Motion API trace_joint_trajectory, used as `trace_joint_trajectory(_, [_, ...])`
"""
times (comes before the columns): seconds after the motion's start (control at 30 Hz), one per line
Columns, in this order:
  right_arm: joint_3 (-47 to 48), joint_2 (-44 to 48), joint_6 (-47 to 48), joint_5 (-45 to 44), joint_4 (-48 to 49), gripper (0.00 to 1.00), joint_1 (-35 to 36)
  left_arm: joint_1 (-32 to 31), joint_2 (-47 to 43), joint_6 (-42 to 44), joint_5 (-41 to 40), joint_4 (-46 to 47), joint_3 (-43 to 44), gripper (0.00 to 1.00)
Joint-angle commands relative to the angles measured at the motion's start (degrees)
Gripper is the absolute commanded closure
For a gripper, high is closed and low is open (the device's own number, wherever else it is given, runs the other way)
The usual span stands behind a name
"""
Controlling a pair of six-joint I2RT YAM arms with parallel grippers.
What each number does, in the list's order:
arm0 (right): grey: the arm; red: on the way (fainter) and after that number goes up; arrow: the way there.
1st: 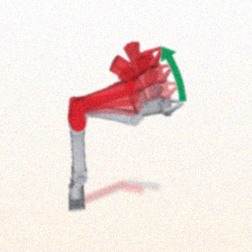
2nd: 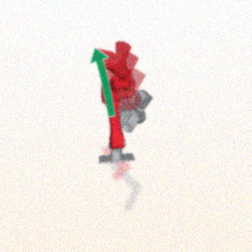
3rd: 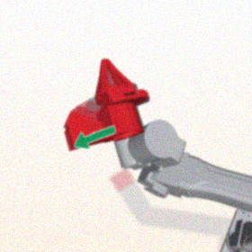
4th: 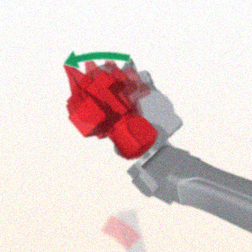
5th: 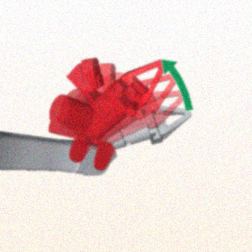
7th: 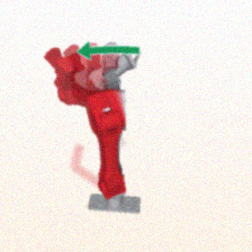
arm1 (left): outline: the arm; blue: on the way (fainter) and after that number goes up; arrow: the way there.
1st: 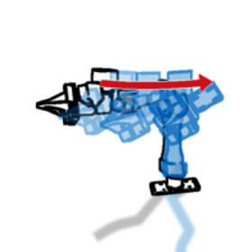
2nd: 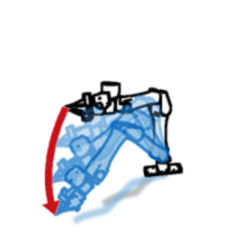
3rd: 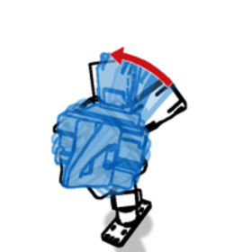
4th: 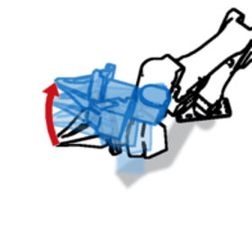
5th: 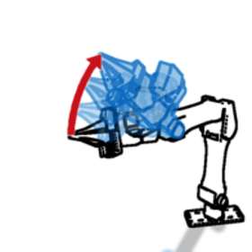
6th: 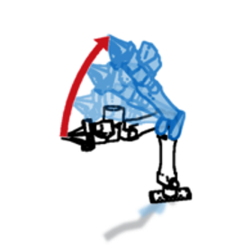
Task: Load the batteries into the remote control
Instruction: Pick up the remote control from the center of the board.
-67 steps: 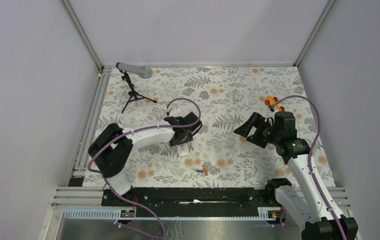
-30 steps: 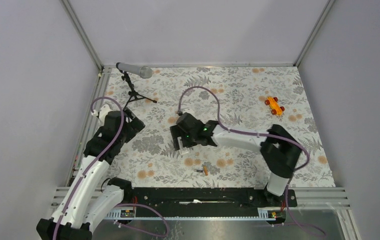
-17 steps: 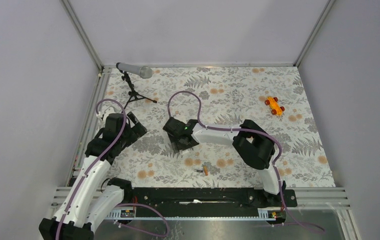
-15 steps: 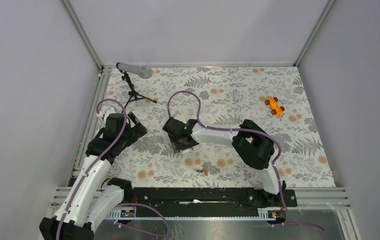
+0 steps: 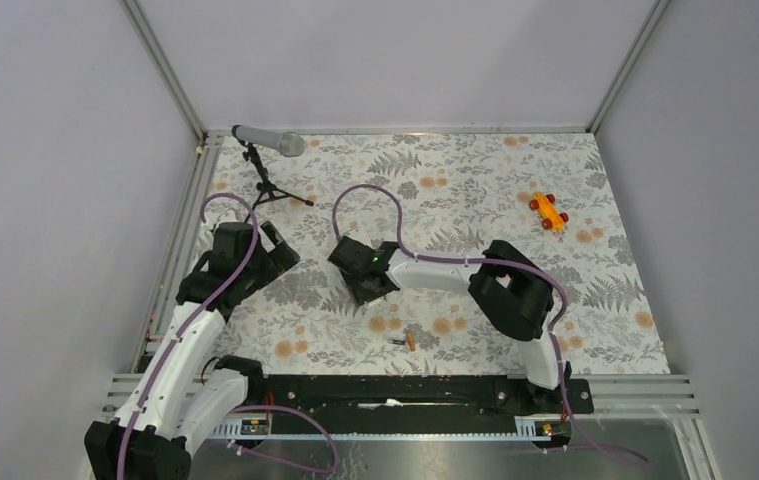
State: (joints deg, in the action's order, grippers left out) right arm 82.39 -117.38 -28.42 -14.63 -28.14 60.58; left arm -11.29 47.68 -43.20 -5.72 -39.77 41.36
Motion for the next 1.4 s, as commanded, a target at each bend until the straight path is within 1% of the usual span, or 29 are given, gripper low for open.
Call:
trace_joint_trajectory(0.0, [-6.57, 4.68, 5.46, 1.63, 7.69, 0.69, -1.09, 0.43, -1.3, 2.88, 8.41, 7.47, -1.78, 0.01])
trace_joint_trajectory(0.1, [-11.86, 11.24, 10.62, 4.09, 14.88, 0.7, -1.25, 0.48, -1.58, 4.44, 14.34, 10.5, -2.97, 0.01])
trace_joint_trajectory(0.23, [-18.86, 19.82, 17.08, 8.79, 23.17, 0.7, -1.25, 0.48, -0.31, 6.76, 25.12, 13.45, -3.52, 0.01])
trace_joint_trajectory(0.3, [-20.5, 22.51, 20.05, 12.39, 24.03, 0.7, -1.25, 0.48, 0.87, 8.06, 30.25, 14.29, -3.38, 0.01])
trace_joint_trajectory(0.4, [-21.39, 25.57, 23.37, 17.68, 22.89, 0.71, -1.25, 0.45, 3.81, 9.95, 37.5, 14.39, -2.53, 0.01])
trace_joint_trajectory(0.5, [-22.67, 28.74, 25.32, 20.22, 22.75, 0.71, -1.29, 0.39, 6.87, 11.06, 42.25, 12.79, -2.02, 0.01])
trace_joint_trajectory(0.57, [-23.31, 30.39, 26.4, 20.51, 22.66, 0.71, -1.25, 0.39, 7.92, 10.7, 46.23, 13.36, -2.42, 0.02])
trace_joint_trajectory(0.63, [-23.94, 31.78, 27.58, 20.27, 22.72, 0.71, -1.25, 0.39, 8.57, 9.87, 49.77, 14.02, -2.54, 0.08])
trace_joint_trajectory(0.73, [-24.29, 32.61, 29.81, 20.47, 22.61, 0.7, -1.23, 0.39, 8.59, 8.93, 54.29, 14.9, -2.5, 0.23])
trace_joint_trajectory(0.8, [-24.37, 32.87, 31.54, 21.72, 22.41, 0.7, -1.25, 0.39, 8.39, 8.16, 56.07, 15.71, -2.58, 0.27])
trace_joint_trajectory(1.0, [-24.36, 33.43, 33.62, 24.31, 22.41, 0.7, -1.25, 0.43, 9.87, 6.19, 57.58, 16.75, -3.87, 0.26])
trace_joint_trajectory(1.17, [-23.88, 33.06, 34.86, 26.23, 22.5, 0.7, -1.25, 0.39, 9.5, 0.47, 58.06, 22.45, -6.6, 0.28])
trace_joint_trajectory(1.3, [-23.77, 32.74, 34.97, 26.58, 22.12, 0.7, -1.21, 0.39, 9.35, -1.74, 57.21, 25.16, -7.98, 0.38])
trace_joint_trajectory(1.37, [-23.98, 33.12, 35.09, 27.1, 22.12, 0.7, -1.25, 0.39, 9.32, -1.69, 57.21, 25.18, -8.65, 0.41])
